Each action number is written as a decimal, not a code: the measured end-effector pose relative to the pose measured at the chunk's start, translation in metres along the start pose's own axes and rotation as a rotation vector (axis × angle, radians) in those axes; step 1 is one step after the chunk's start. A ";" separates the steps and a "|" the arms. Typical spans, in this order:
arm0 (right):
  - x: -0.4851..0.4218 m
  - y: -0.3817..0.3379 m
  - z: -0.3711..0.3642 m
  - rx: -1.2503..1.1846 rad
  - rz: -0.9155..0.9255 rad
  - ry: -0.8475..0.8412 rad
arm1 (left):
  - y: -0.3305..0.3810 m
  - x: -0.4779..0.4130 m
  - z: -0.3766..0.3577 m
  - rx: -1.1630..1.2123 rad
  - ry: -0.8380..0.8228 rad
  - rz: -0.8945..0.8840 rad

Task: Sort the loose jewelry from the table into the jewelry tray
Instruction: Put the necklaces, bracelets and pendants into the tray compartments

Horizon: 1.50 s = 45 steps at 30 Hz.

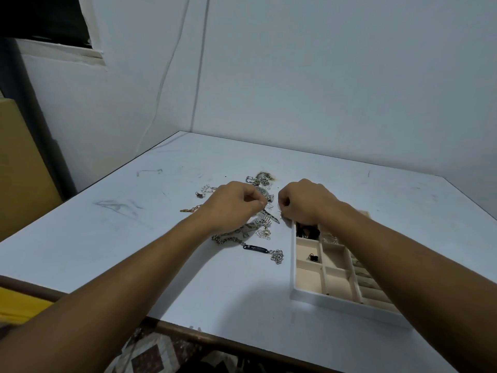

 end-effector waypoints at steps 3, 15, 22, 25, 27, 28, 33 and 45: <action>0.000 0.001 0.001 -0.016 0.003 0.000 | 0.003 -0.001 -0.001 0.016 0.018 0.005; -0.001 0.011 0.014 -0.262 -0.048 0.007 | 0.004 -0.001 0.000 0.188 0.058 0.114; 0.007 0.008 0.019 -0.323 -0.076 0.022 | 0.005 -0.002 -0.005 0.256 0.037 0.146; 0.008 0.005 0.023 -0.415 -0.081 0.052 | 0.001 -0.003 -0.009 0.319 0.050 0.186; 0.009 0.001 0.028 -0.461 -0.075 0.068 | -0.002 -0.005 -0.013 0.423 0.091 0.263; 0.010 0.000 0.030 -0.472 -0.068 0.075 | -0.002 -0.006 -0.016 0.492 0.106 0.313; 0.014 -0.001 0.036 -0.437 -0.008 0.096 | 0.005 -0.003 -0.022 0.787 0.066 0.519; 0.030 0.007 0.035 -0.379 0.035 0.158 | 0.021 0.006 -0.025 0.967 -0.117 0.632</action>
Point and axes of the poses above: each hand's wrist, its own x-axis away from the middle knuckle, its own z-axis out of the back of the hand, y = z × x, the point moved 2 cm from there along -x, towards the middle knuckle, and after that the axes turned 13 degrees about y, right-handed, at the moved point
